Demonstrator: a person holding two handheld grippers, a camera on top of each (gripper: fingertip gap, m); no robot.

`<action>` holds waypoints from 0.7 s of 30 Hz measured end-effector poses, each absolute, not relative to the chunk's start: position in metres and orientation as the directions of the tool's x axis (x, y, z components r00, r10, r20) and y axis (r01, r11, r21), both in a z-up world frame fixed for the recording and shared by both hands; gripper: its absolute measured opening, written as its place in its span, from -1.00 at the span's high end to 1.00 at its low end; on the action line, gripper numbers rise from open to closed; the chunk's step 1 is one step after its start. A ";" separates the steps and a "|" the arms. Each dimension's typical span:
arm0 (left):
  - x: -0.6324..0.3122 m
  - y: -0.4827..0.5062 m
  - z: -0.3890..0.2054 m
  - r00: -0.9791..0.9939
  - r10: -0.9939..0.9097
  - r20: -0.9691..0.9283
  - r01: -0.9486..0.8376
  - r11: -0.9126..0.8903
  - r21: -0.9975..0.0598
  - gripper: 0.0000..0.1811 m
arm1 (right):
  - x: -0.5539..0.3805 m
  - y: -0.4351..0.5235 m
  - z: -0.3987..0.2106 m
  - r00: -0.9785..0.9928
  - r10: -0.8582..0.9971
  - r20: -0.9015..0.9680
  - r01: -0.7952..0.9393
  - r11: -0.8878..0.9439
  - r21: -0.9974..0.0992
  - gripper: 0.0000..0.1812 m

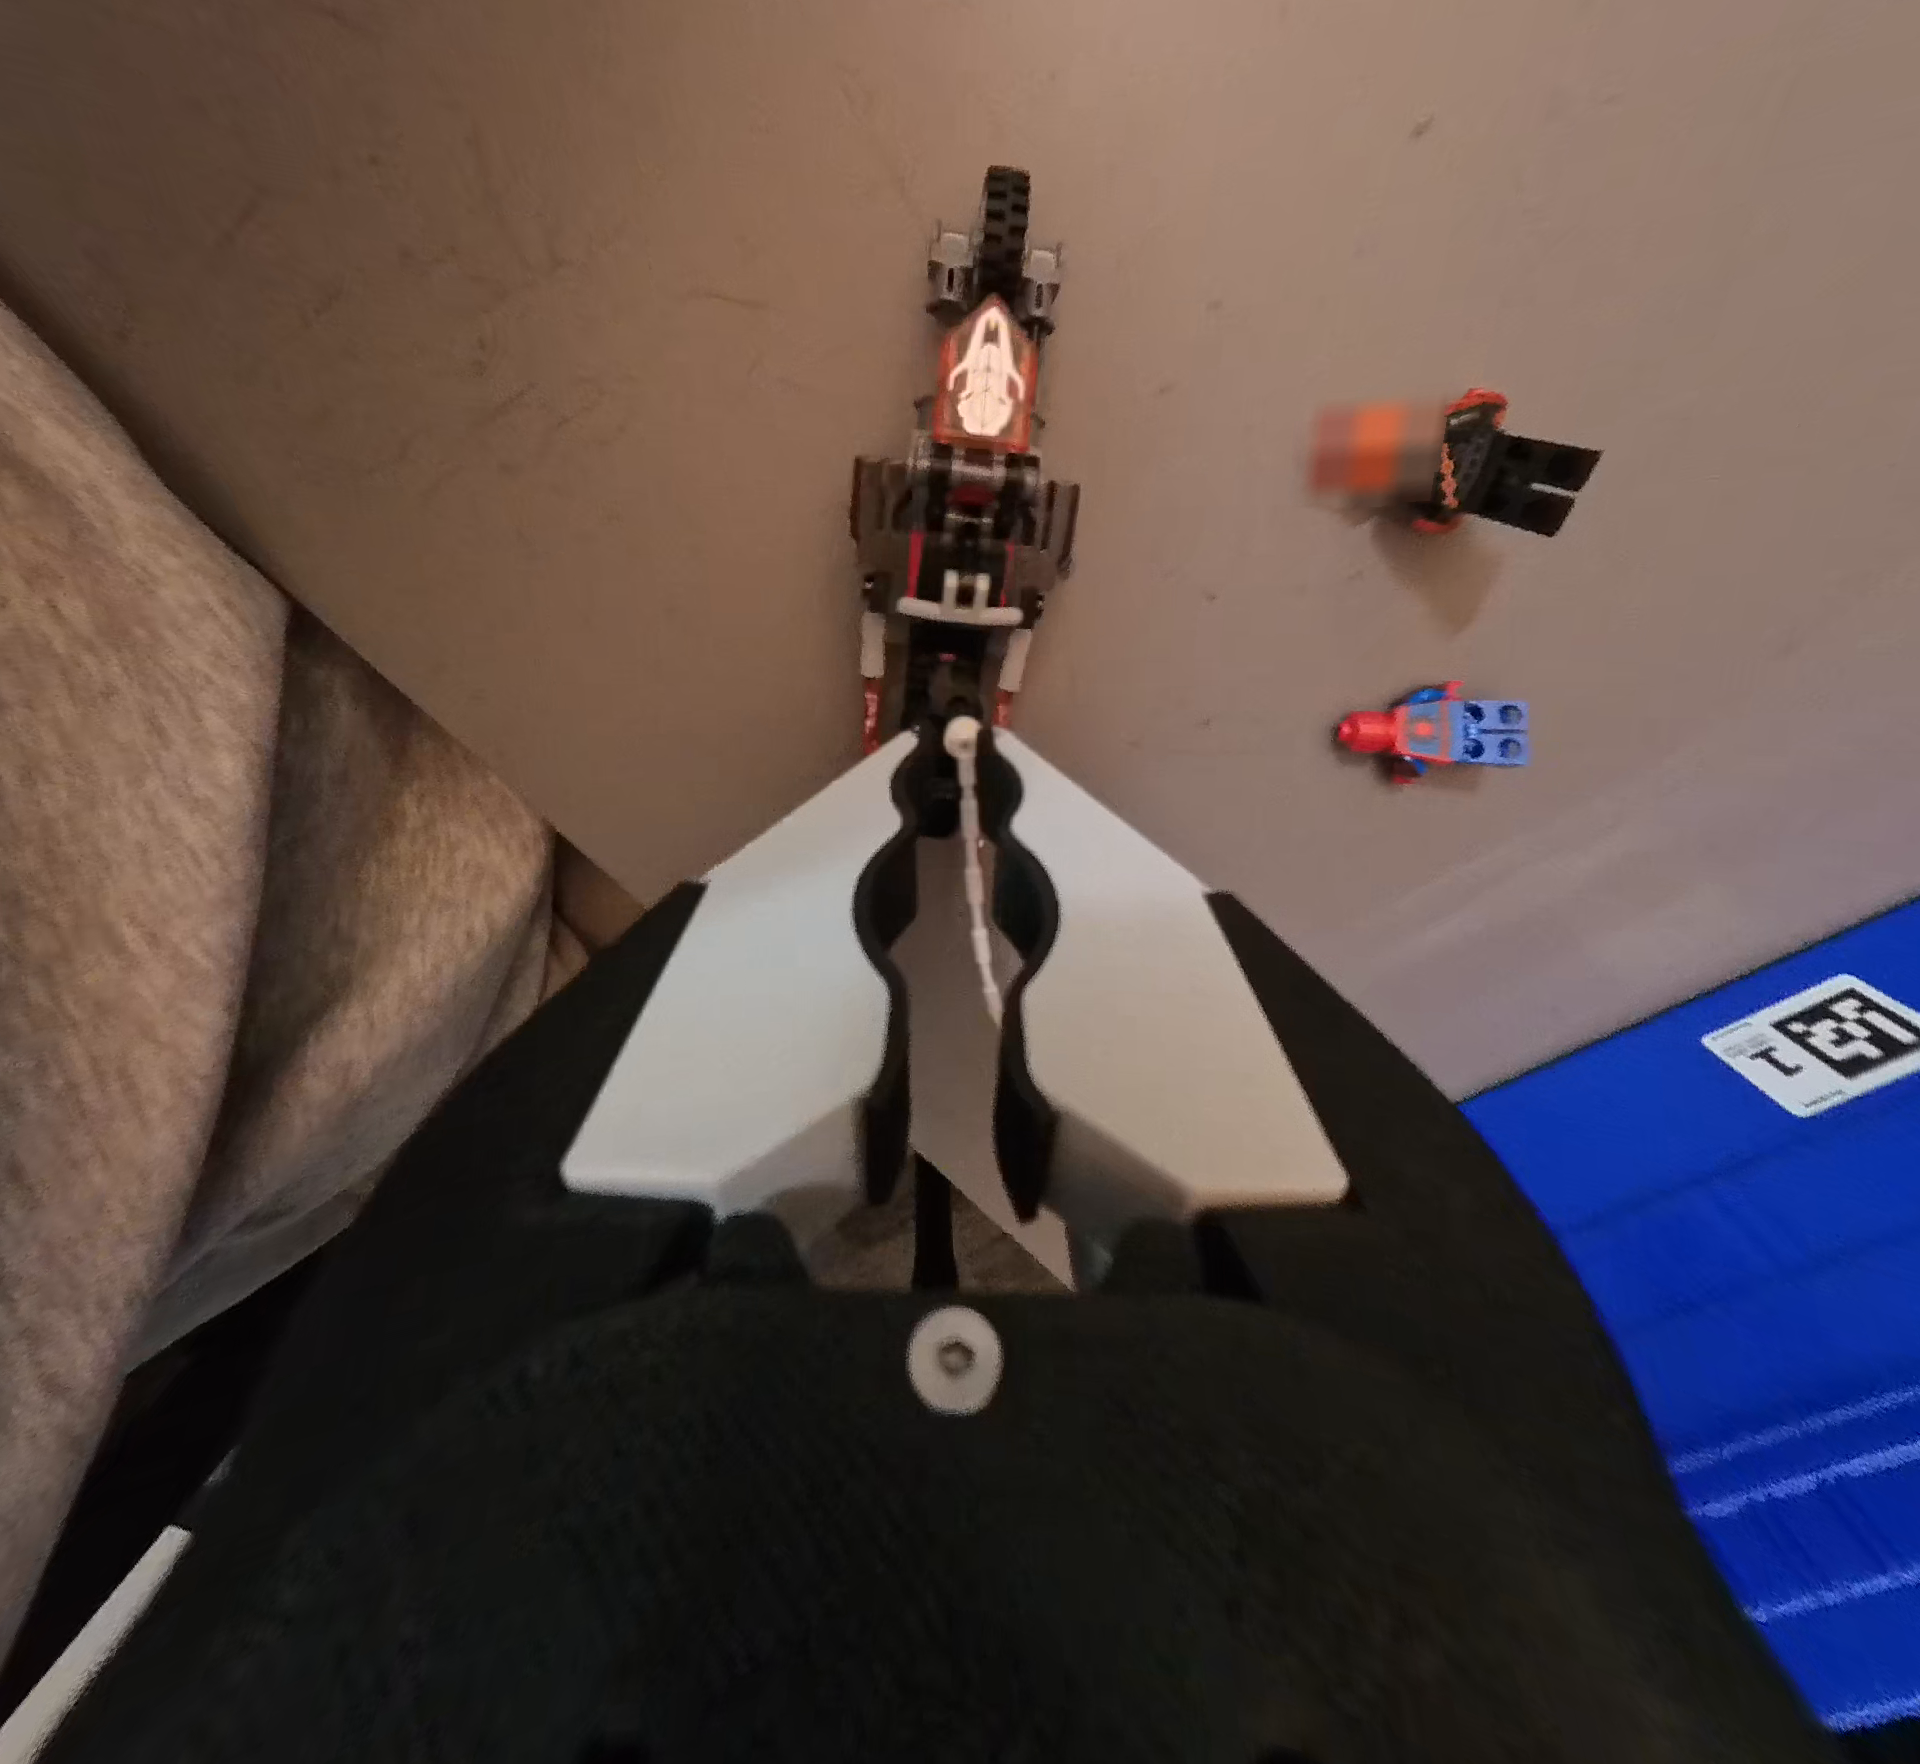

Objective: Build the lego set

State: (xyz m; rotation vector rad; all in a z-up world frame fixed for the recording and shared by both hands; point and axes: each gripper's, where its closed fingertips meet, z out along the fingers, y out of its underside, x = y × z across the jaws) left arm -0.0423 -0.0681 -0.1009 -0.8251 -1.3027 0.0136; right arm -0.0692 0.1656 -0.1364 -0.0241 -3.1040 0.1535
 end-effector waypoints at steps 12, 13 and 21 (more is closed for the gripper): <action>-0.042 -0.068 -0.101 0.308 0.446 0.841 0.429 0.723 -0.541 0.68 | -0.069 0.167 -0.139 -1.000 0.030 0.004 0.029 0.994 -0.108 0.99; -0.042 -0.068 -0.101 0.308 0.445 0.841 0.429 0.724 -0.541 0.68 | -0.069 0.167 -0.139 -0.999 0.032 0.003 0.032 0.993 -0.112 0.99; -0.042 -0.068 -0.101 0.308 0.446 0.840 0.429 0.724 -0.541 0.68 | -0.069 0.166 -0.141 -0.999 0.025 0.022 0.022 0.992 -0.128 0.99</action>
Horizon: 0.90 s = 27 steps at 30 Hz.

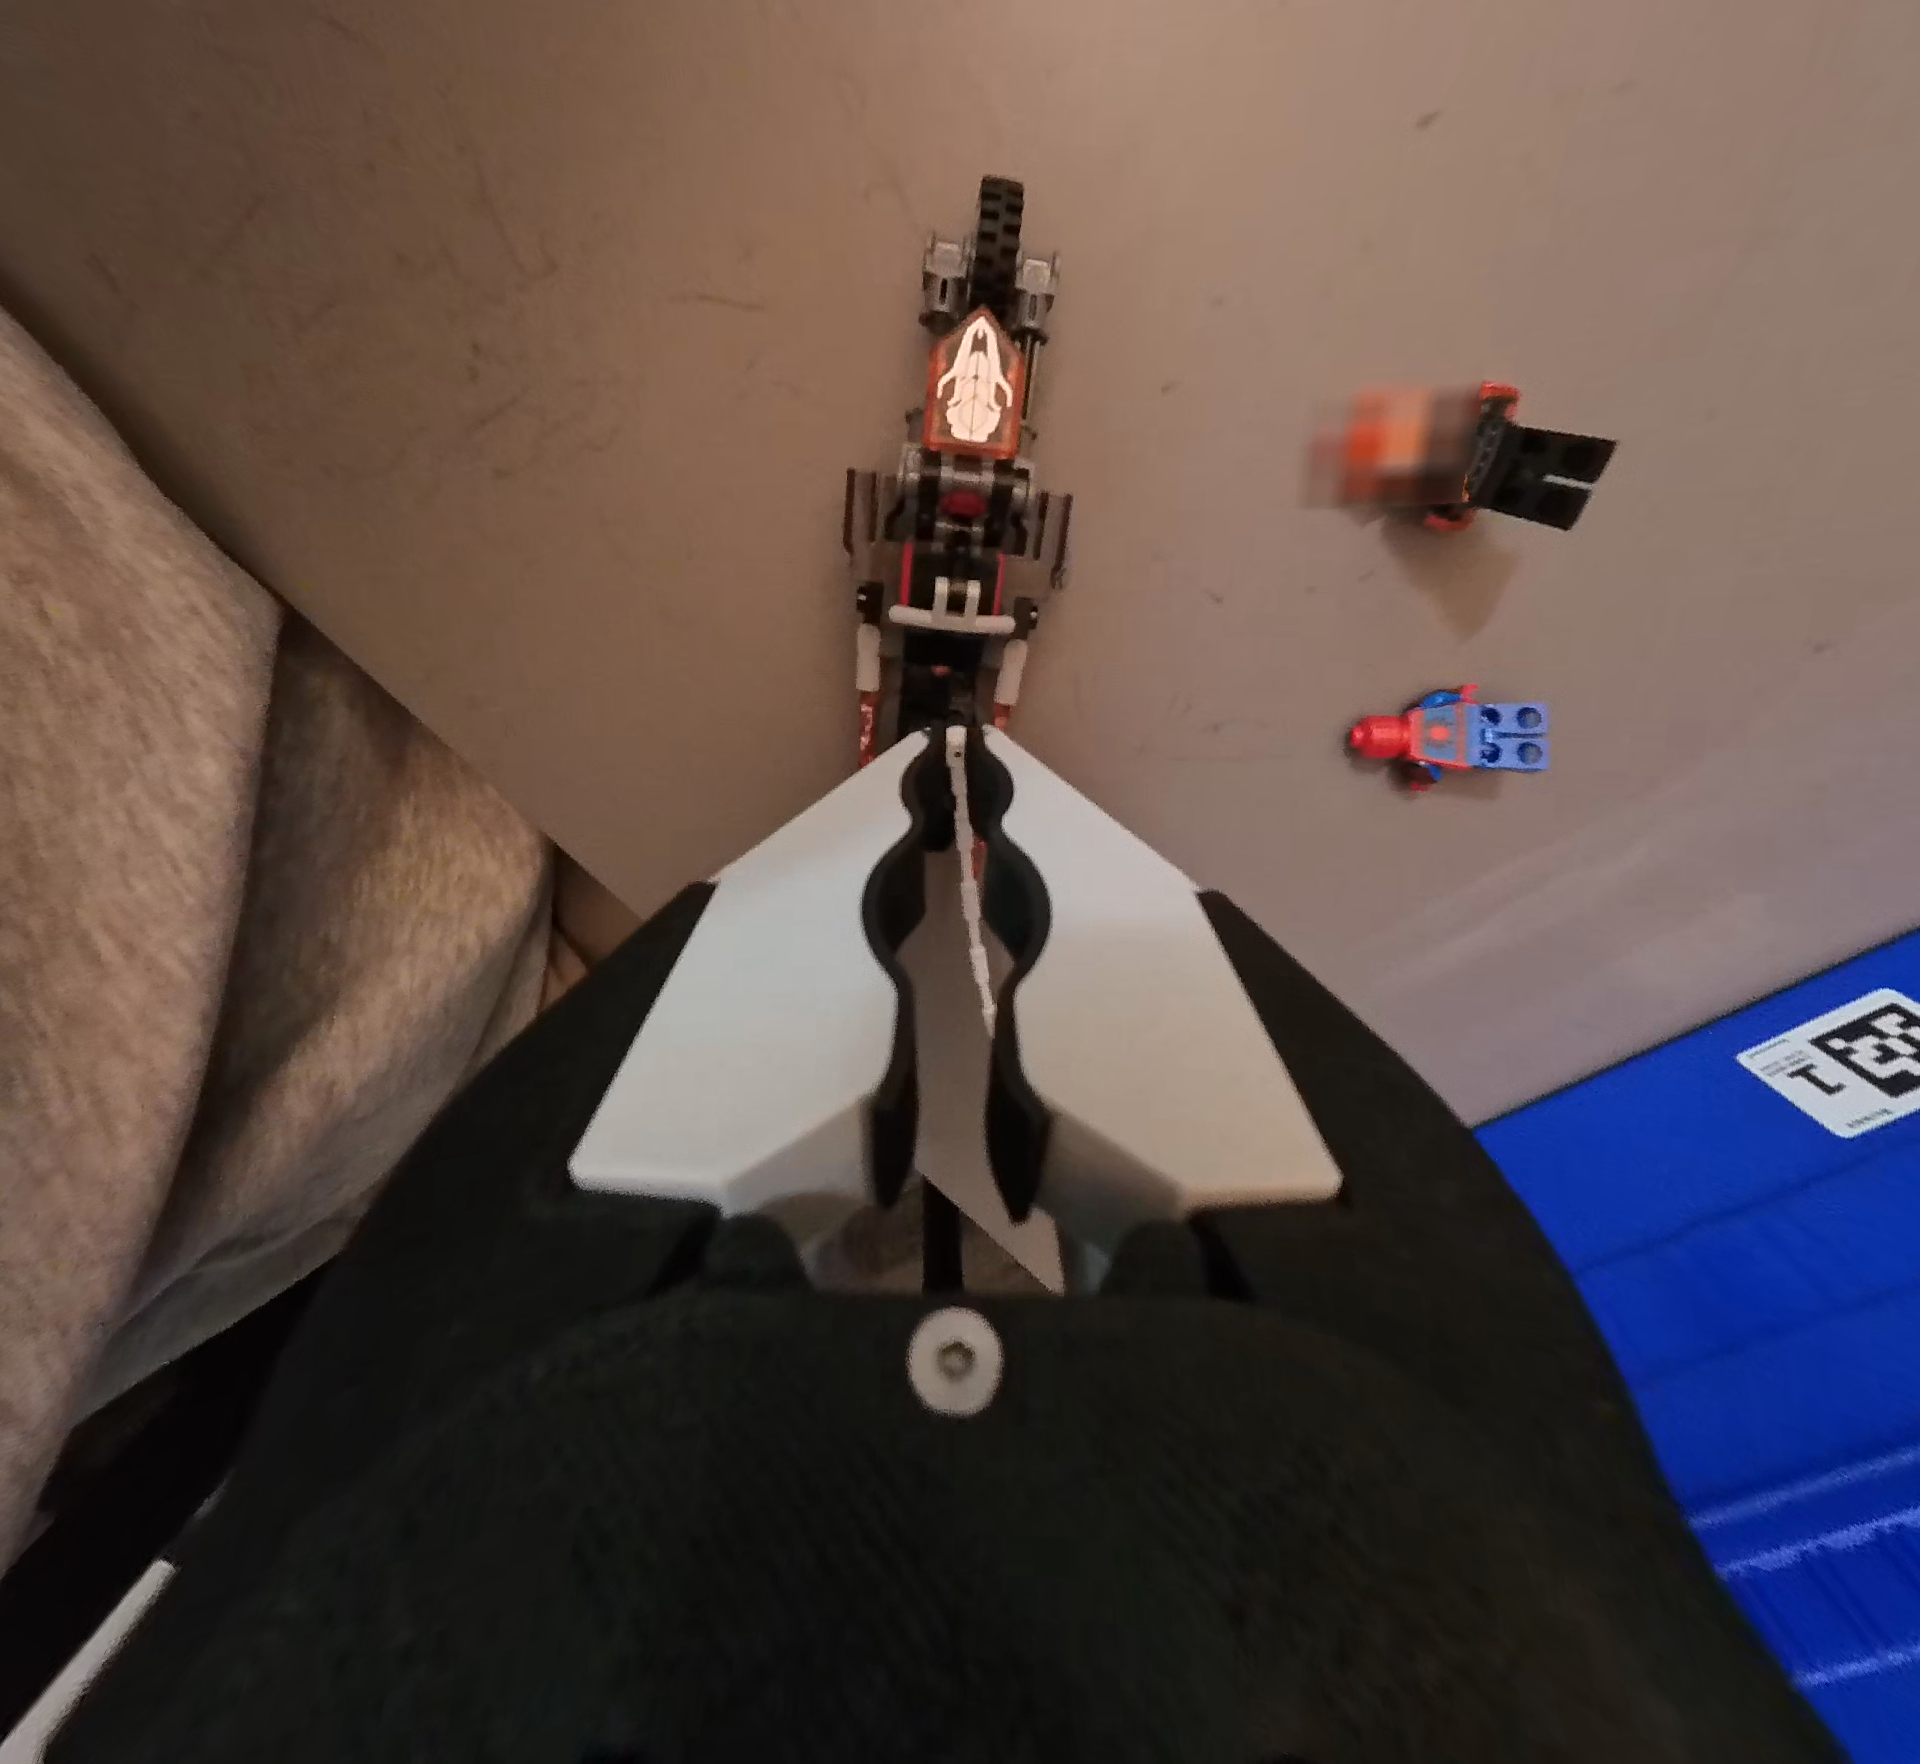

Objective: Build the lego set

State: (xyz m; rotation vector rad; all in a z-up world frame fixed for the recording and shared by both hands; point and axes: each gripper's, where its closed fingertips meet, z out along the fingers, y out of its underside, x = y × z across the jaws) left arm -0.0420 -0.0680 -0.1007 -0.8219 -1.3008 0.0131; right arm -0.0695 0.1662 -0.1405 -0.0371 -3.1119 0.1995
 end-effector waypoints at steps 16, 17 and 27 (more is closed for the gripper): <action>-0.041 -0.064 -0.101 0.310 0.496 0.811 0.418 0.695 -0.585 0.68 | -0.070 0.193 -0.114 -0.979 0.197 0.044 0.172 0.928 -0.330 0.64; -0.040 -0.064 -0.100 0.315 0.500 0.807 0.414 0.693 -0.591 0.68 | -0.071 0.200 -0.116 -0.977 0.204 0.064 0.172 0.928 -0.330 0.64; -0.035 -0.055 -0.092 0.361 0.557 0.748 0.380 0.645 -0.663 0.69 | -0.081 0.236 -0.136 -0.965 0.203 0.168 0.089 0.851 -0.517 0.70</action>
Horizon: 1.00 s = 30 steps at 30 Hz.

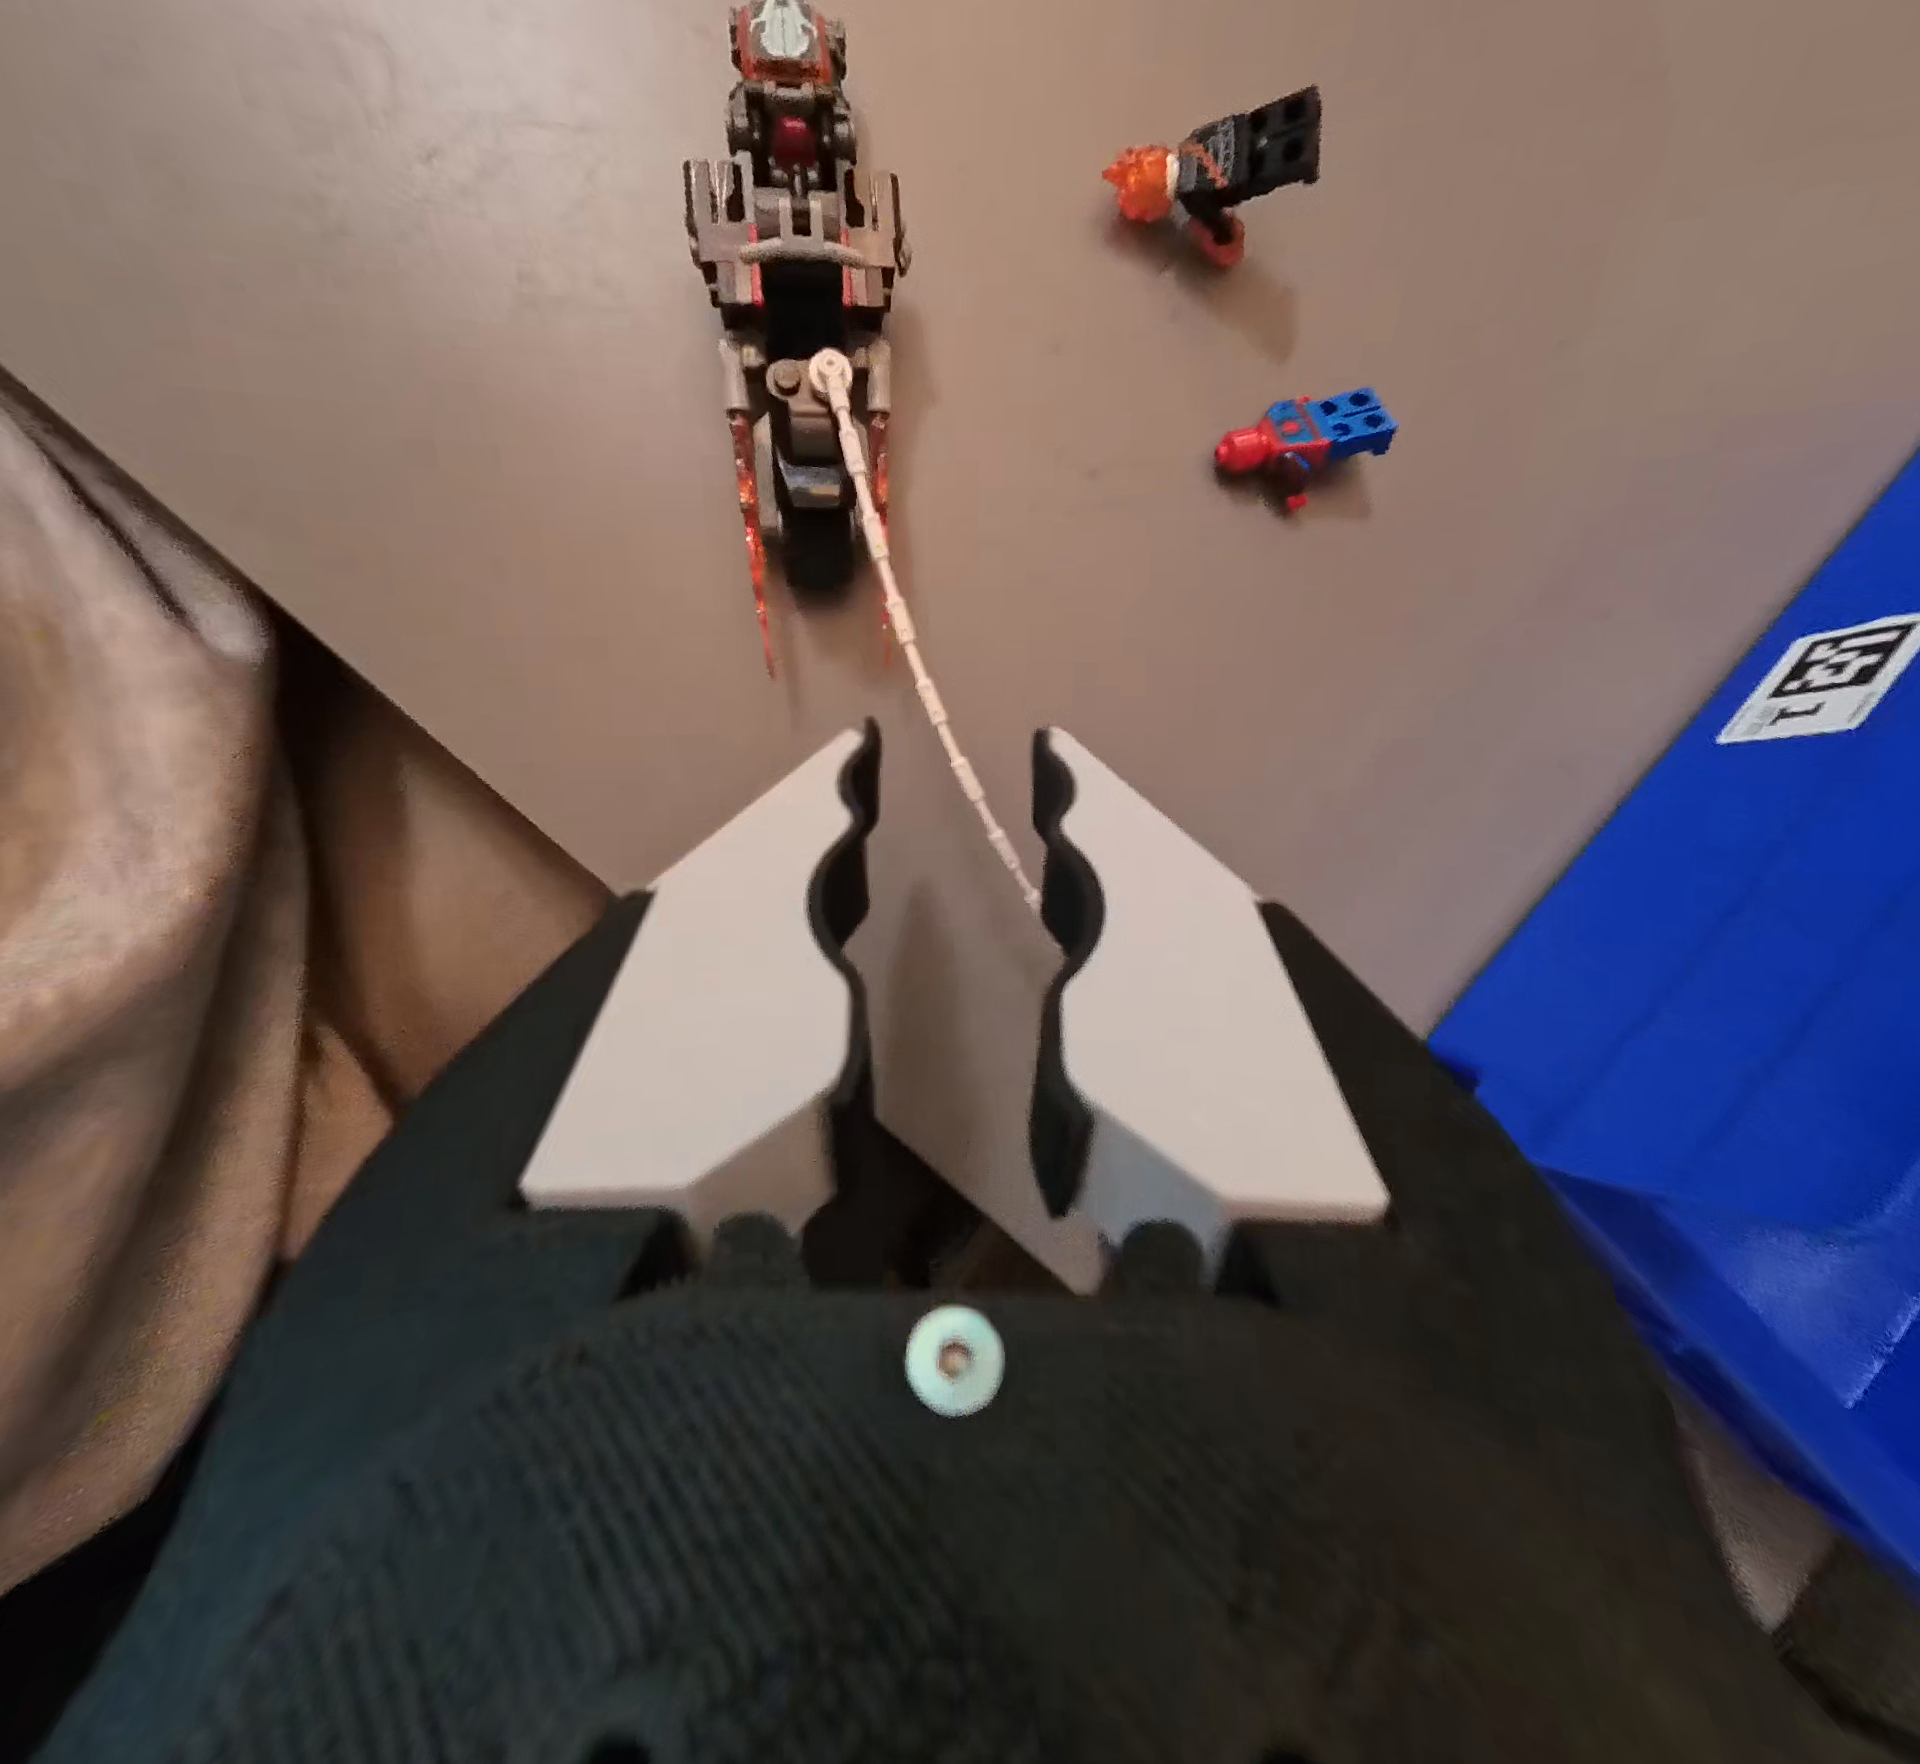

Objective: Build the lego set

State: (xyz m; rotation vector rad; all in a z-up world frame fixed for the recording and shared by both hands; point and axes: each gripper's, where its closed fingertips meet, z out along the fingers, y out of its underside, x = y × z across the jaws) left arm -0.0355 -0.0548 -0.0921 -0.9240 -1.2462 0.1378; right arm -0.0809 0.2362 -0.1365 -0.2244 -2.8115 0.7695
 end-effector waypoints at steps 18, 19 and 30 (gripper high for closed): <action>-0.033 -0.009 -0.091 0.455 0.777 0.435 0.352 0.291 -0.890 0.64 | -0.075 0.220 -0.121 -0.963 0.199 -0.183 0.269 0.645 -0.715 0.79; -0.033 -0.010 -0.091 0.453 0.773 0.444 0.353 0.302 -0.886 0.64 | -0.076 0.221 -0.124 -0.968 0.201 -0.152 0.249 0.658 -0.711 0.76; -0.035 -0.012 -0.089 0.449 0.768 0.456 0.351 0.318 -0.881 0.63 | -0.099 0.217 -0.064 -0.966 0.258 0.023 0.113 0.499 -0.859 0.40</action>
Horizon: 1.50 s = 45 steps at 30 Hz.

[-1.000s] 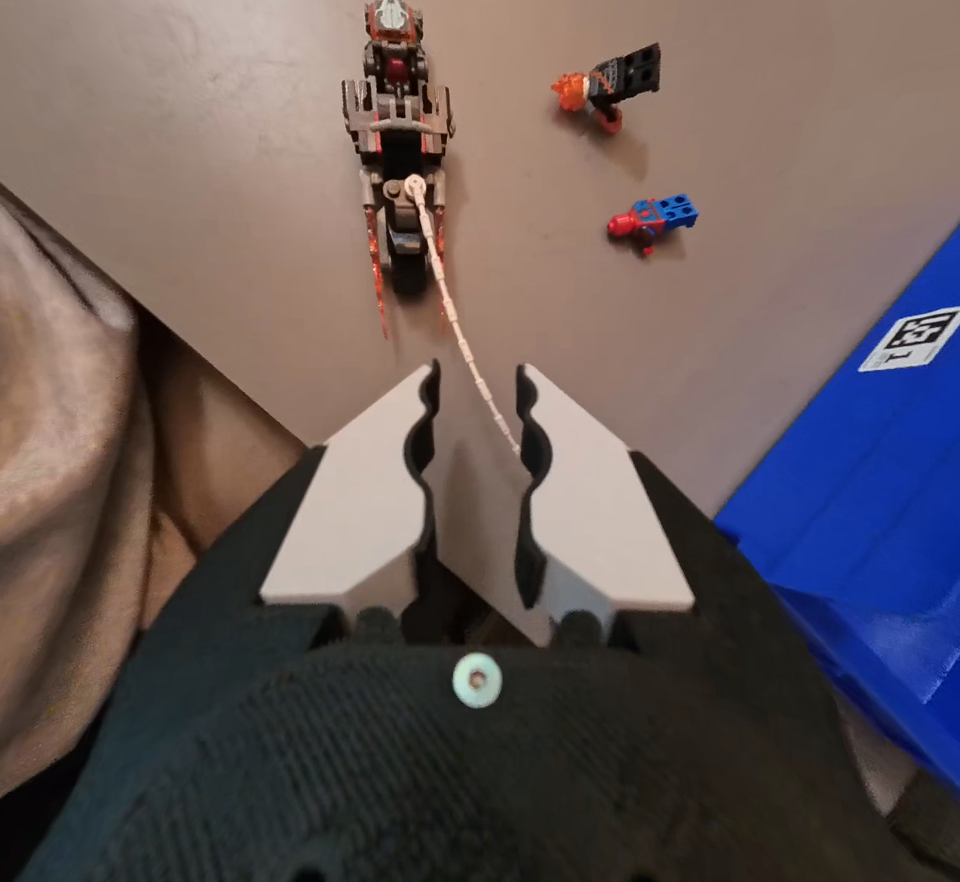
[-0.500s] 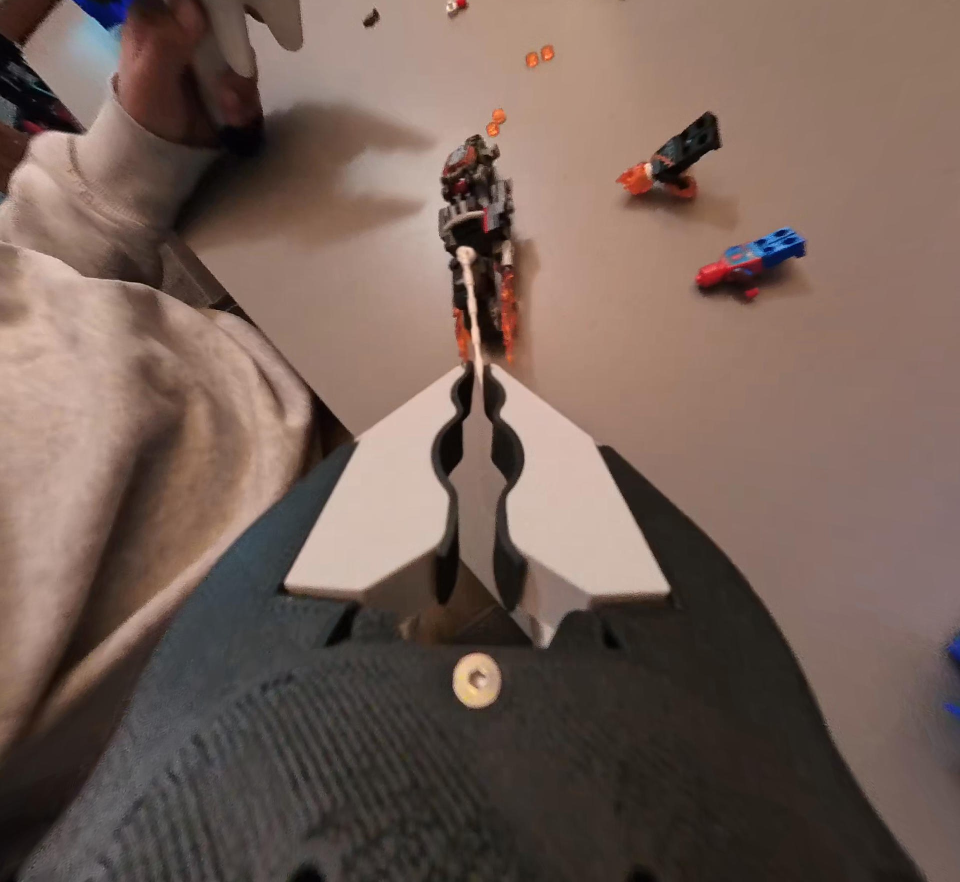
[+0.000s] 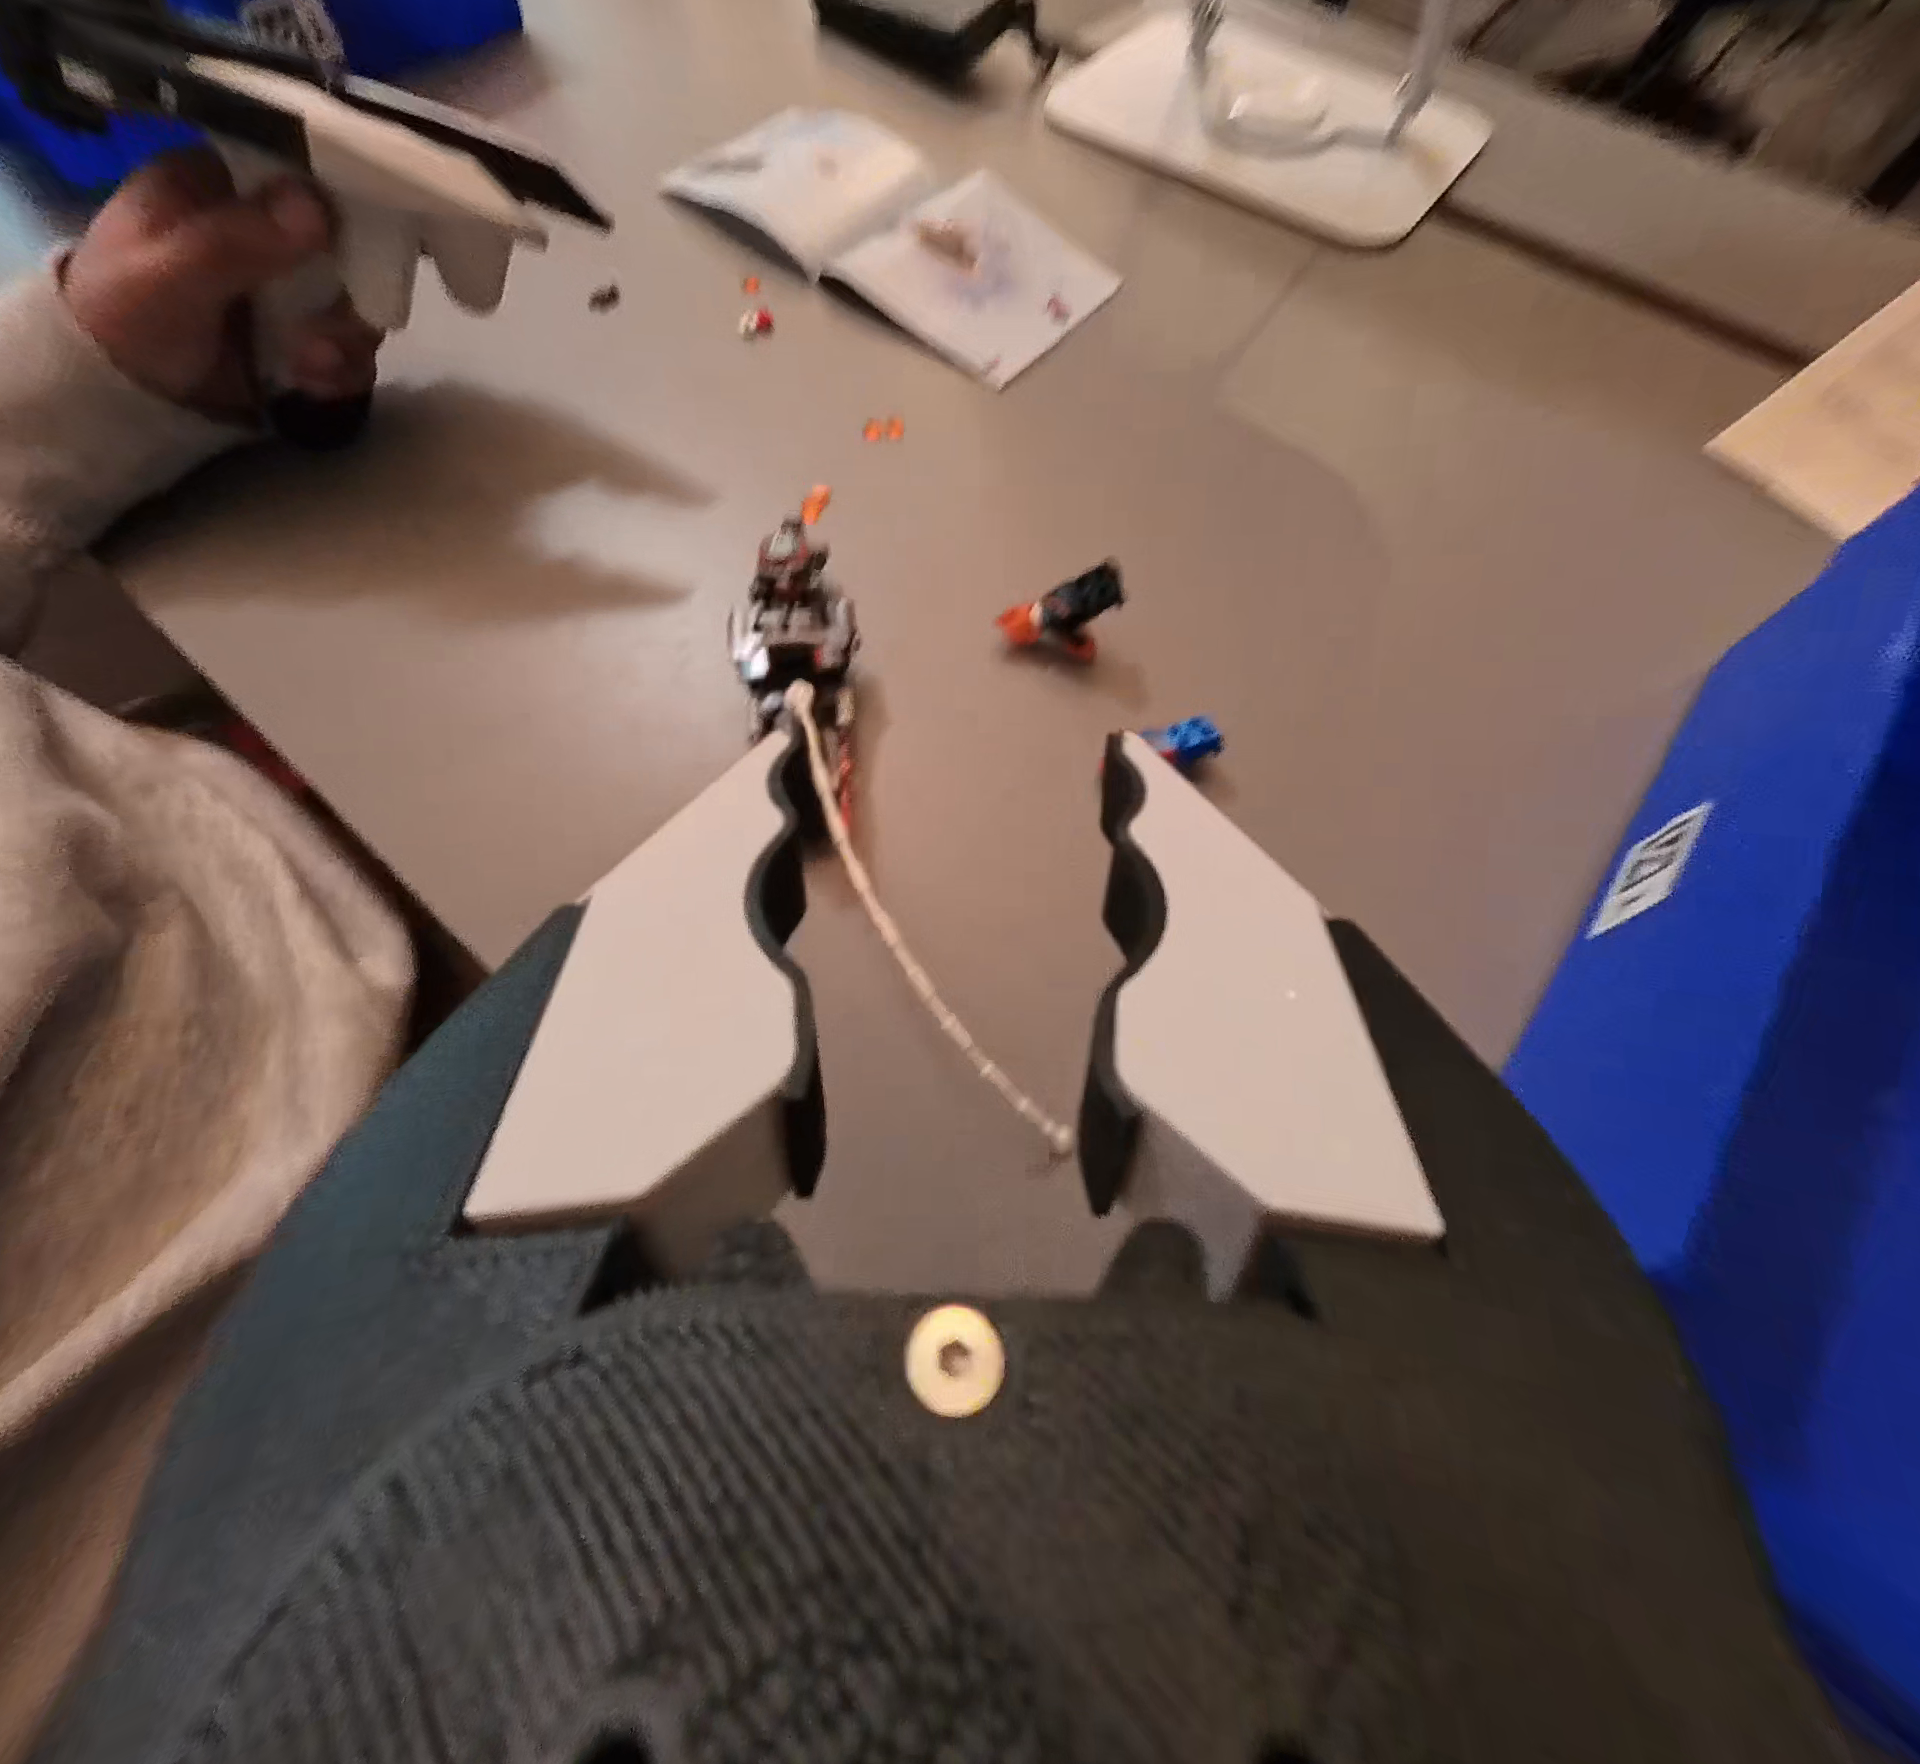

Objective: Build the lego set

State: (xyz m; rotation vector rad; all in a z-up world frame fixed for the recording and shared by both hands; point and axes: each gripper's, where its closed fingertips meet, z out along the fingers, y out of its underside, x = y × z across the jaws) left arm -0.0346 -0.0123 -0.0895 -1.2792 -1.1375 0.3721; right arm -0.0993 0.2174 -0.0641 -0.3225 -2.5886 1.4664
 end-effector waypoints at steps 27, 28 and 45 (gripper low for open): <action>-0.066 0.163 -0.137 0.918 0.398 -0.003 0.237 -0.555 -0.797 0.36 | -0.066 0.176 -0.123 -0.990 -0.066 0.124 -0.140 0.524 -0.840 0.80; -0.067 0.164 -0.140 0.918 0.396 -0.008 0.237 -0.565 -0.790 0.37 | -0.067 0.175 -0.125 -0.991 -0.064 0.119 -0.135 0.532 -0.836 0.80; -0.070 0.165 -0.152 0.918 0.396 -0.030 0.237 -0.608 -0.758 0.56 | -0.071 0.171 -0.134 -0.993 -0.067 0.095 -0.116 0.560 -0.820 0.93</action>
